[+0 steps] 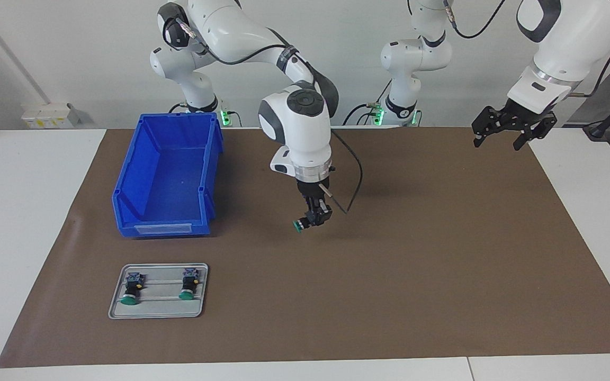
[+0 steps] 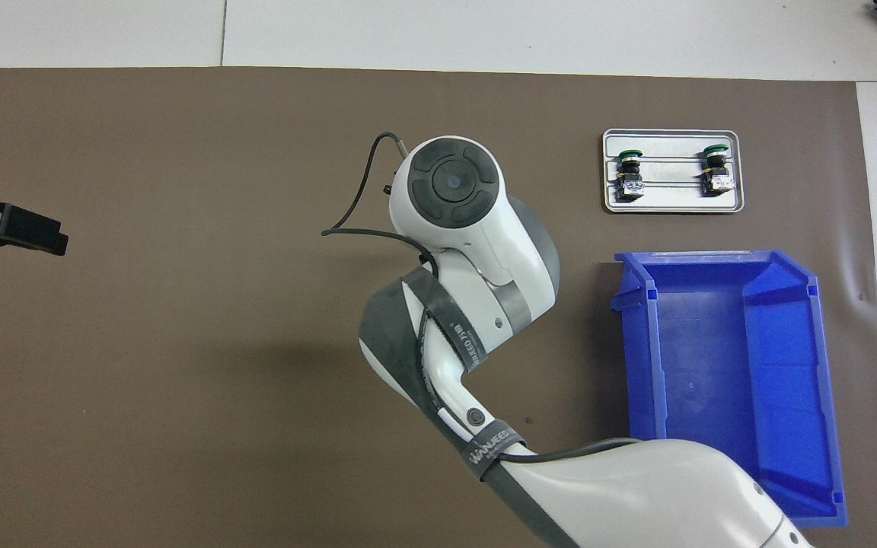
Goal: Place and press button with both arms
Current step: 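Carry the green button with the right gripper to the table center and lower it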
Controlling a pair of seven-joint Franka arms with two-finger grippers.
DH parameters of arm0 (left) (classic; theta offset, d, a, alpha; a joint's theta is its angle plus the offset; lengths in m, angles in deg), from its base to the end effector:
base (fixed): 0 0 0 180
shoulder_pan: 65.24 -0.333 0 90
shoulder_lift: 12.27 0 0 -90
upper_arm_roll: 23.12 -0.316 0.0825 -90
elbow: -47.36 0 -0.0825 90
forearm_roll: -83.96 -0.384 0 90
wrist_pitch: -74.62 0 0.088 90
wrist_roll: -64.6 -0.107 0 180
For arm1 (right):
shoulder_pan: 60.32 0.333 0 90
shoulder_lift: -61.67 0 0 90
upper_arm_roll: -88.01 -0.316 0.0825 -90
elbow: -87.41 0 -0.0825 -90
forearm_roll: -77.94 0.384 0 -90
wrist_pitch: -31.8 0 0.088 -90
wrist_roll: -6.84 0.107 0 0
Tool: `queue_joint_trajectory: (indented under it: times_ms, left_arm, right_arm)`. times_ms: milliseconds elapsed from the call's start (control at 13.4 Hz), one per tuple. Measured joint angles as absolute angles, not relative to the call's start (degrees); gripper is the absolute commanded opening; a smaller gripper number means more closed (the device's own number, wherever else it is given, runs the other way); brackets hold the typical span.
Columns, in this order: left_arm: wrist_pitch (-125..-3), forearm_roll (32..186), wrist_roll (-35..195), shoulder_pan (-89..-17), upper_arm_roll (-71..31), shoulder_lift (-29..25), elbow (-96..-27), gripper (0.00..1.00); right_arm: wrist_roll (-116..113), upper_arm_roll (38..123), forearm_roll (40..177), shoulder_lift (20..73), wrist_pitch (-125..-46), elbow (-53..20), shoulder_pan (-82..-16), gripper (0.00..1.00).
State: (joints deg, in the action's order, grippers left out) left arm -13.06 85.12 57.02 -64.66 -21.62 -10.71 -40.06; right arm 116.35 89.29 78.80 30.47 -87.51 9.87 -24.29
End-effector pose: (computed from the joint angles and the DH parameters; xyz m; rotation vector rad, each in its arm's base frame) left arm 0.5586 -0.0223 0.6270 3.1082 -0.2636 -0.0338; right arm 0.5978 0.4198 0.4263 -2.3537 1.8016 -0.0807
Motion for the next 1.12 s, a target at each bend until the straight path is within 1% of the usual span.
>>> queue_joint_trajectory:
  times_ms: [149,448,747,1046,1121]
  left_arm:
    - [-13.1,85.1,57.0,-64.7,-21.6,-10.7,-40.1,1.00]
    - [-13.1,85.1,57.0,-64.7,-21.6,-10.7,-40.1,1.00]
    - [-13.1,85.1,57.0,-64.7,-21.6,-10.7,-40.1,1.00]
    - [-12.8,85.1,57.0,-64.7,-21.6,-10.7,-40.1,1.00]
    - [-12.4,85.1,57.0,-64.6,-21.6,-10.7,-40.1,1.00]
  right_arm:
    - [126.4,89.3,78.9,29.6,-88.8,9.3,-22.5,0.00]
    - [139.8,89.3,79.6,28.6,-92.2,7.7,-22.4,0.00]
    - [144.2,89.3,82.2,26.0,-97.7,3.2,-21.8,0.00]
    - [144.5,89.3,82.0,25.5,-97.8,1.5,-18.4,0.00]
    - [144.5,89.3,81.4,25.6,-98.0,1.1,-17.8,0.09]
